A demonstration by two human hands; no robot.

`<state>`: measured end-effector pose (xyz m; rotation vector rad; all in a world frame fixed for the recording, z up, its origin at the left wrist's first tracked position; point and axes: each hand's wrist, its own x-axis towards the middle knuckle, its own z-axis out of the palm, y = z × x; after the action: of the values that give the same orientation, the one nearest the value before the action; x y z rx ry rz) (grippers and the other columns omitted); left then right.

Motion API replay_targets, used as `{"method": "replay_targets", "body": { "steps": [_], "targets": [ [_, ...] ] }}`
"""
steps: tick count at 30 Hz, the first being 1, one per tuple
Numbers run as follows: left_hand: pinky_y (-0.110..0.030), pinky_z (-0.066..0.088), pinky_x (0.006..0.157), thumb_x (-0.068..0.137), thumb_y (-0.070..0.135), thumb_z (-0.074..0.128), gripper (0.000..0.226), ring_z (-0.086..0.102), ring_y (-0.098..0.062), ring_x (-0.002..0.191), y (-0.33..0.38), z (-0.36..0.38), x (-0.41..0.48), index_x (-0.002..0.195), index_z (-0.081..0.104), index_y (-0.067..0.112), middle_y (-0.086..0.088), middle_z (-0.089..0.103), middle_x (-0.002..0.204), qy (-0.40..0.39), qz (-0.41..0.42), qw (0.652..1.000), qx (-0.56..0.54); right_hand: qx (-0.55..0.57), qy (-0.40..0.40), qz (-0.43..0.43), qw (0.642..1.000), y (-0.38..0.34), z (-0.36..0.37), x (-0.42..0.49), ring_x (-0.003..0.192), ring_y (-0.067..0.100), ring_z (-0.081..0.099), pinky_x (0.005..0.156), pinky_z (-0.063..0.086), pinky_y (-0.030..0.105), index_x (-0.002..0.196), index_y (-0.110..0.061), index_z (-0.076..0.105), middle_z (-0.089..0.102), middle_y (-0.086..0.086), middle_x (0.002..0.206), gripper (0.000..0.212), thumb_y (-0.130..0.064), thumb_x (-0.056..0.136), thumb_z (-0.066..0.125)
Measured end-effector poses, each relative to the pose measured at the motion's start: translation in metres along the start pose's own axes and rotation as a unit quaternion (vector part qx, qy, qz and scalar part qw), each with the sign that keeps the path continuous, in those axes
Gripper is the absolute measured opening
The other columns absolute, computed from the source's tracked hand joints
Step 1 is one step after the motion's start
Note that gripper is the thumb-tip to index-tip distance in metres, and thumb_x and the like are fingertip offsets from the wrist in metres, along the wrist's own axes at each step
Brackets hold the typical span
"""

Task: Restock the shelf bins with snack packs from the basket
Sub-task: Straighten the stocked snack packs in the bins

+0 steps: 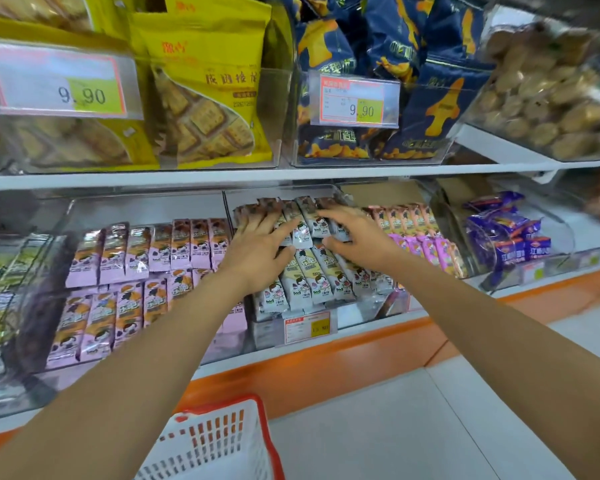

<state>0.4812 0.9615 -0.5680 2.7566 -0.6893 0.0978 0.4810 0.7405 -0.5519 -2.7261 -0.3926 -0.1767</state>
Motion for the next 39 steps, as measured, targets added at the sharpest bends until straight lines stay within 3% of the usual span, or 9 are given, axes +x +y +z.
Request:
{"method": "replay_targets", "body": {
  "steps": [8, 12, 15, 20, 26, 29, 34, 37, 39],
  "targets": [
    [-0.045, -0.005, 0.122, 0.105, 0.043, 0.033, 0.055, -0.002, -0.027, 0.152, -0.004, 0.002, 0.003, 0.157, 0.013, 0.038, -0.002, 0.009, 0.165, 0.039, 0.002, 0.999, -0.005, 0.002, 0.007, 0.016, 1.000, 0.010, -0.015, -0.002, 0.141, 0.021, 0.029, 0.114, 0.024, 0.038, 0.150, -0.022, 0.033, 0.035, 0.004, 0.153, 0.059, -0.023, 0.095, 0.056],
    [-0.046, -0.004, 0.122, 0.105, 0.044, 0.032, 0.055, -0.003, -0.027, 0.152, -0.002, 0.003, 0.004, 0.156, 0.013, 0.039, -0.003, 0.008, 0.166, 0.033, -0.001, 0.999, -0.005, 0.025, -0.014, 0.011, 1.000, 0.024, -0.021, -0.003, 0.140, 0.020, 0.030, 0.113, 0.026, 0.037, 0.151, -0.033, 0.029, 0.032, 0.002, 0.154, 0.063, -0.030, 0.095, 0.058],
    [-0.047, -0.001, 0.122, 0.104, 0.046, 0.035, 0.056, -0.003, -0.028, 0.152, -0.001, 0.000, 0.006, 0.156, 0.015, 0.039, -0.003, 0.008, 0.166, 0.032, -0.012, 0.999, -0.012, 0.021, -0.041, 0.015, 0.999, 0.032, -0.025, 0.003, 0.138, 0.023, 0.035, 0.115, 0.030, 0.045, 0.149, -0.041, 0.028, 0.031, 0.005, 0.154, 0.065, -0.041, 0.093, 0.060],
    [-0.049, 0.003, 0.122, 0.104, 0.047, 0.036, 0.057, -0.002, -0.028, 0.152, -0.001, 0.000, 0.007, 0.156, 0.014, 0.040, -0.002, 0.009, 0.165, 0.018, -0.013, 1.000, -0.009, 0.011, -0.057, -0.001, 0.998, 0.041, -0.025, 0.018, 0.139, 0.025, 0.037, 0.112, 0.032, 0.041, 0.146, -0.035, 0.038, 0.038, 0.007, 0.153, 0.066, -0.052, 0.088, 0.063],
    [-0.045, 0.014, 0.121, 0.103, 0.044, 0.042, 0.056, 0.008, -0.028, 0.150, -0.001, 0.004, 0.008, 0.155, 0.022, 0.037, -0.003, 0.020, 0.163, 0.041, -0.012, 0.999, -0.031, 0.104, -0.058, -0.026, 0.992, 0.047, -0.028, 0.020, 0.127, 0.021, 0.050, 0.106, 0.042, 0.037, 0.133, -0.030, 0.056, 0.045, -0.001, 0.148, 0.049, -0.041, 0.087, 0.068],
    [-0.047, 0.016, 0.121, 0.102, 0.042, 0.047, 0.056, 0.008, -0.028, 0.151, -0.003, 0.005, 0.009, 0.154, 0.028, 0.036, -0.003, 0.023, 0.162, 0.052, -0.012, 0.998, -0.045, 0.120, -0.051, -0.036, 0.991, 0.049, -0.024, 0.021, 0.128, 0.022, 0.051, 0.107, 0.043, 0.038, 0.133, -0.030, 0.055, 0.045, 0.000, 0.148, 0.049, -0.042, 0.087, 0.067],
    [-0.042, 0.019, 0.118, 0.101, 0.039, 0.049, 0.055, 0.013, -0.028, 0.149, -0.004, 0.001, 0.009, 0.153, 0.031, 0.035, -0.004, 0.028, 0.160, 0.057, -0.034, 0.997, -0.043, 0.110, -0.039, -0.045, 0.992, 0.047, -0.016, 0.029, 0.127, 0.024, 0.052, 0.100, 0.040, 0.029, 0.140, -0.027, 0.050, 0.044, 0.001, 0.149, 0.051, -0.040, 0.092, 0.063],
    [-0.042, 0.021, 0.116, 0.101, 0.043, 0.049, 0.055, 0.021, -0.031, 0.145, -0.003, -0.001, 0.008, 0.152, 0.031, 0.035, -0.007, 0.033, 0.157, 0.051, -0.040, 0.998, -0.026, 0.058, -0.028, -0.078, 0.995, 0.048, -0.019, 0.032, 0.134, 0.020, 0.043, 0.103, 0.032, 0.027, 0.143, -0.025, 0.046, 0.044, 0.001, 0.149, 0.059, -0.046, 0.091, 0.062],
    [-0.044, 0.014, 0.119, 0.096, 0.055, 0.043, 0.060, 0.014, -0.029, 0.149, -0.003, -0.004, 0.009, 0.152, 0.029, 0.038, -0.004, 0.026, 0.161, 0.055, -0.042, 0.998, -0.015, 0.066, -0.038, -0.103, 0.992, 0.044, -0.022, 0.033, 0.141, 0.016, 0.032, 0.108, 0.027, 0.026, 0.148, -0.032, 0.037, 0.030, -0.004, 0.157, 0.069, -0.049, 0.088, 0.064]
  ]
}}
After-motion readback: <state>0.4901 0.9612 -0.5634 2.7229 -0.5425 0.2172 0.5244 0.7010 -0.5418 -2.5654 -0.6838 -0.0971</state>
